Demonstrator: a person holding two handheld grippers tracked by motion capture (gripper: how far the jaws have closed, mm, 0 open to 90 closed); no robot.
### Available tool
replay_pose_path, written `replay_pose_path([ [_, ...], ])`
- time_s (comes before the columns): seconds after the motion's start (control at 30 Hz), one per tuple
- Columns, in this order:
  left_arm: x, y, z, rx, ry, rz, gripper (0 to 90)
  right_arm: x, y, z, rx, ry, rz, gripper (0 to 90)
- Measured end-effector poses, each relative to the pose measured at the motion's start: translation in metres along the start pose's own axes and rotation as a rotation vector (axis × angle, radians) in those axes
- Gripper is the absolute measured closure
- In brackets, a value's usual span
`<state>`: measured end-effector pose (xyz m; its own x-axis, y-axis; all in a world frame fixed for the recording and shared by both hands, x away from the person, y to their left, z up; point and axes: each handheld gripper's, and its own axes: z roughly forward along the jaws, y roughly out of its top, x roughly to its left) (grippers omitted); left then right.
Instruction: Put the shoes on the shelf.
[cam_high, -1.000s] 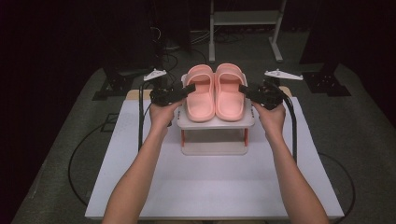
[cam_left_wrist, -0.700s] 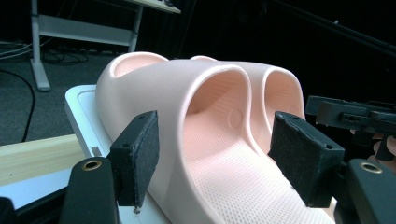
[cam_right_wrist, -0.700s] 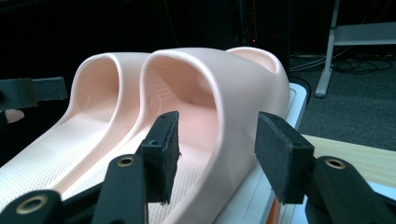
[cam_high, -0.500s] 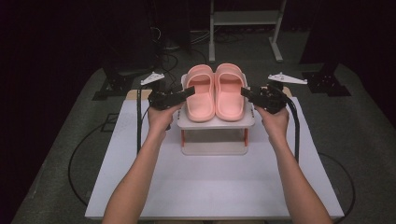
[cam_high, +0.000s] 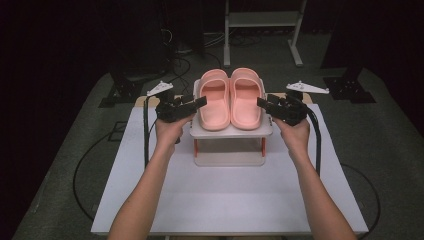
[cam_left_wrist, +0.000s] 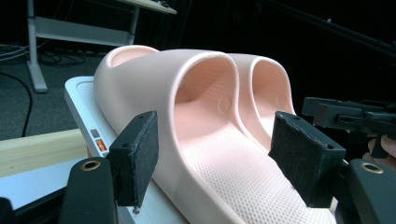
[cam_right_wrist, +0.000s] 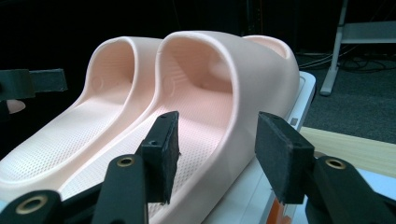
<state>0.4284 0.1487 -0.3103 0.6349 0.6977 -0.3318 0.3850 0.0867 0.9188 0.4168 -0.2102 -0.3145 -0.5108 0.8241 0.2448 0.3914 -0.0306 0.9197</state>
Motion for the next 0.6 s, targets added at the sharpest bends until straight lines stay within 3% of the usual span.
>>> replay_pose_path([
  [0.6,0.000,-0.006,-0.013,-0.006,0.003,-0.008,29.8,-0.001,-0.009,-0.017,-0.003,0.018,0.004,46.4],
])
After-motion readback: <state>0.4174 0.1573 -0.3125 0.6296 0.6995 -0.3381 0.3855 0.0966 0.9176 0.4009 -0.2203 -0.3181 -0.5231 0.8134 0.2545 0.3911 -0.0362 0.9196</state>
